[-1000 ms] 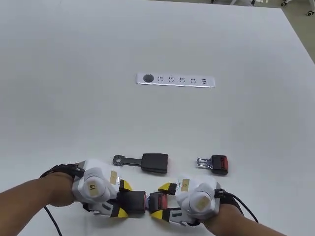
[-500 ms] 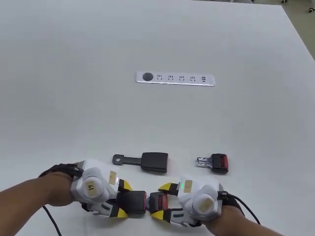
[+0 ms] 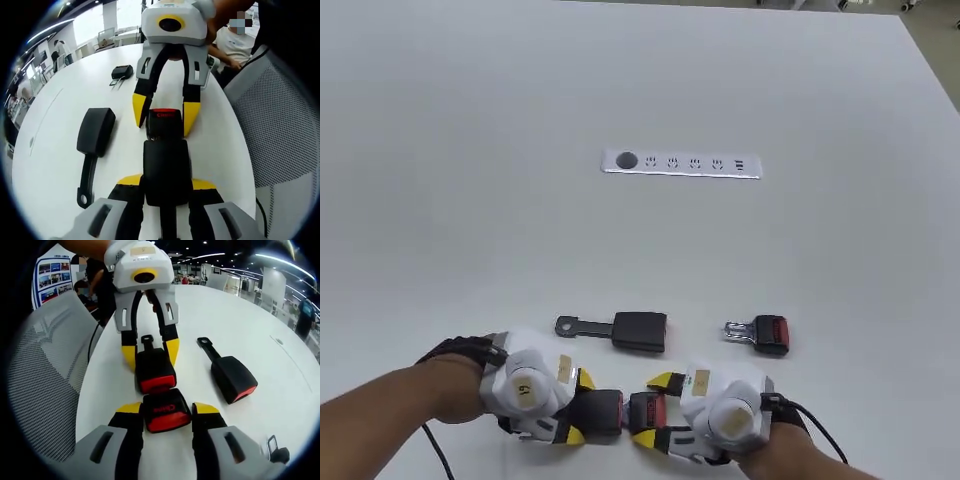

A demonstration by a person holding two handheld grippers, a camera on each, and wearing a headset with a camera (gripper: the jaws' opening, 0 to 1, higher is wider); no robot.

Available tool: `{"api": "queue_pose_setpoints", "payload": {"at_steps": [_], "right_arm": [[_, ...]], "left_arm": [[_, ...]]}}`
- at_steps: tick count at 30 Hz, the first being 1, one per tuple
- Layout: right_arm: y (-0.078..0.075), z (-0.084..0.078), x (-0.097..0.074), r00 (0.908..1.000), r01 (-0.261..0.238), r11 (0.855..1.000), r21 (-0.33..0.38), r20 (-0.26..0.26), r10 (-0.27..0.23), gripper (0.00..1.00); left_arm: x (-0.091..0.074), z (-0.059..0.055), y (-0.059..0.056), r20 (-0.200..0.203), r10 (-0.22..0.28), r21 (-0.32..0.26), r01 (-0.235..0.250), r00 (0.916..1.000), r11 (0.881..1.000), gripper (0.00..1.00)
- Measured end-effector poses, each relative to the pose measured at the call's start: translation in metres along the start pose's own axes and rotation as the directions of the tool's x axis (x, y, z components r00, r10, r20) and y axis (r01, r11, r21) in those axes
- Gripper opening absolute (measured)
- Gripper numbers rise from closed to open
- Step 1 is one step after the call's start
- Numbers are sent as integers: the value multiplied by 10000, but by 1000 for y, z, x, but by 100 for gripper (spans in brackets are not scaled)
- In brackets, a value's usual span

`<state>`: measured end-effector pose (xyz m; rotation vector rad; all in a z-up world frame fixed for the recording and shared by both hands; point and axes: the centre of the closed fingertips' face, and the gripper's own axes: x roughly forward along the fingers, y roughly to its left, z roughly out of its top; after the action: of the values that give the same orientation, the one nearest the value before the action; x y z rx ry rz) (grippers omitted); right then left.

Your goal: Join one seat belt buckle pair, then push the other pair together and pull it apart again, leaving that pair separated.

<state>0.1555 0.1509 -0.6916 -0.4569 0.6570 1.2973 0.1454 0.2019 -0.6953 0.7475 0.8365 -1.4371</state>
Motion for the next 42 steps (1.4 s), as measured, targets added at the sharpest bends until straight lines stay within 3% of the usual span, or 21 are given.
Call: {"api": "queue_pose_setpoints", "payload": {"at_steps": [2, 3, 4, 5, 6, 9, 11, 14, 23, 29, 37, 42], "right_arm": [[0, -5, 3, 9997, 39, 9998, -195, -260, -44, 37], [3, 1, 3, 9999, -57, 9956, -932, -111, 47, 37], [1, -3, 1, 9992, 191, 9963, -840, -328, -219, 37], [4, -2, 1, 9993, 262, 9990, -366, -245, -271, 37], [3, -1, 1, 9993, 273, 9990, -365, -239, -282, 39], [6, -1, -3, 9994, 315, 9993, -195, -130, -318, 52], [6, 1, -7, 9993, 372, 9993, -42, 69, -372, 57], [2, 3, -13, 9979, 552, 9984, 133, 320, -556, 61], [-9, 4, -36, 9915, 1102, 9923, 559, 627, -1136, 68], [-19, 6, -59, 9860, 1316, 9882, 779, 926, -1386, 70], [-34, -3, -83, 9837, 1527, 9855, 736, 844, -1587, 73], [-55, -2, -98, 9813, 1561, 9817, 1094, 964, -1668, 79]], "left_arm": [[0, 0, 0, -41, 18, -25, -18, 10000, 10000, 35], [0, 1, 0, -70, 27, -30, -27, 10000, 10000, 35], [0, 1, 0, -106, 50, -7, -50, 9999, 10000, 35], [0, 1, 0, -155, 88, 84, -86, 9998, 9999, 35], [1, 2, -1, -208, 141, 120, -138, 9997, 9998, 35], [-1, 2, 3, -379, 491, -91, -495, 9981, 9987, 39], [-2, 2, 2, -430, 532, -56, -535, 9977, 9986, 49], [-6, 11, -2, -95, 529, -382, -533, 9986, 9979, 61], [-19, 27, 8, 367, 1237, -854, -1202, 9916, 9891, 71], [-29, 38, 17, 547, 1777, -946, -1720, 9826, 9805, 74], [-37, 48, 26, 581, 2117, -894, -2061, 9756, 9744, 76], [-42, 52, 41, 655, 2432, -936, -2367, 9678, 9671, 76]]}}
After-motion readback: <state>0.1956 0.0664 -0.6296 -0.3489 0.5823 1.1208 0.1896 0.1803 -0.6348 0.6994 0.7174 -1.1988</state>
